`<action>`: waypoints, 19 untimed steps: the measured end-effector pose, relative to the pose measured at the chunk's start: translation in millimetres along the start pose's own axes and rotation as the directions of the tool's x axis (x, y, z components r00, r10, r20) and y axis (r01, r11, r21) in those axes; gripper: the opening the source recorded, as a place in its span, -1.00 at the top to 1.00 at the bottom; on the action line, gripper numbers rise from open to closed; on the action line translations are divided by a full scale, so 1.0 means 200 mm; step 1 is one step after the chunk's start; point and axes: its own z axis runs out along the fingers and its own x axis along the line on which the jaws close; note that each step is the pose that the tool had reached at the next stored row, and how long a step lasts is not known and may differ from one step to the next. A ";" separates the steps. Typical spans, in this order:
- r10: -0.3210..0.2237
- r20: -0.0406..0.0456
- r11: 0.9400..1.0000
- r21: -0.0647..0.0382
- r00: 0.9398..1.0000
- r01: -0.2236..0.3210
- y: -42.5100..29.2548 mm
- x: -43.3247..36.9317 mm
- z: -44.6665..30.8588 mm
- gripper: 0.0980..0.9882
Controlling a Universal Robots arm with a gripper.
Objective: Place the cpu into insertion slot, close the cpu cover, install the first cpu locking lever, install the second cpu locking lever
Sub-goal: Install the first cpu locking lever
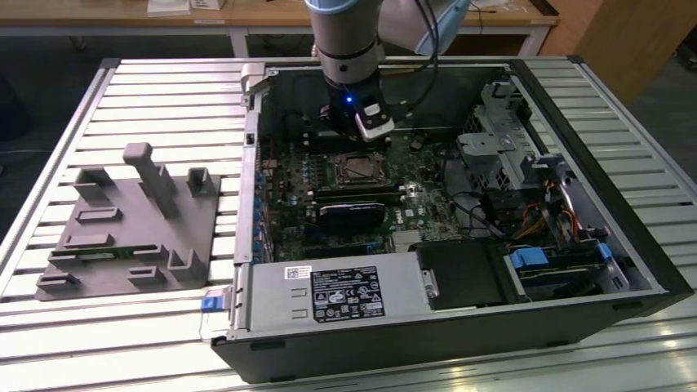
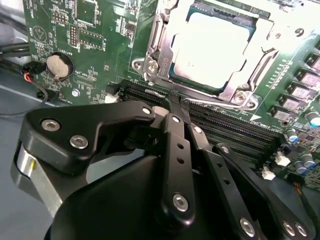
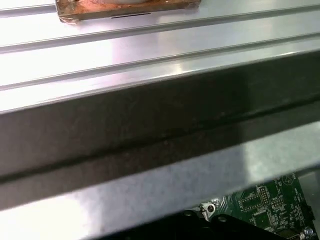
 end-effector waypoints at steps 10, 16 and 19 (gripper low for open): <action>0.046 0.018 0.999 0.022 0.999 -0.046 -0.004 0.006 0.019 0.98; 0.073 0.026 0.997 0.028 0.997 -0.074 -0.006 0.009 0.032 0.98; 0.074 0.026 0.997 0.028 0.997 -0.075 -0.006 0.010 0.033 0.98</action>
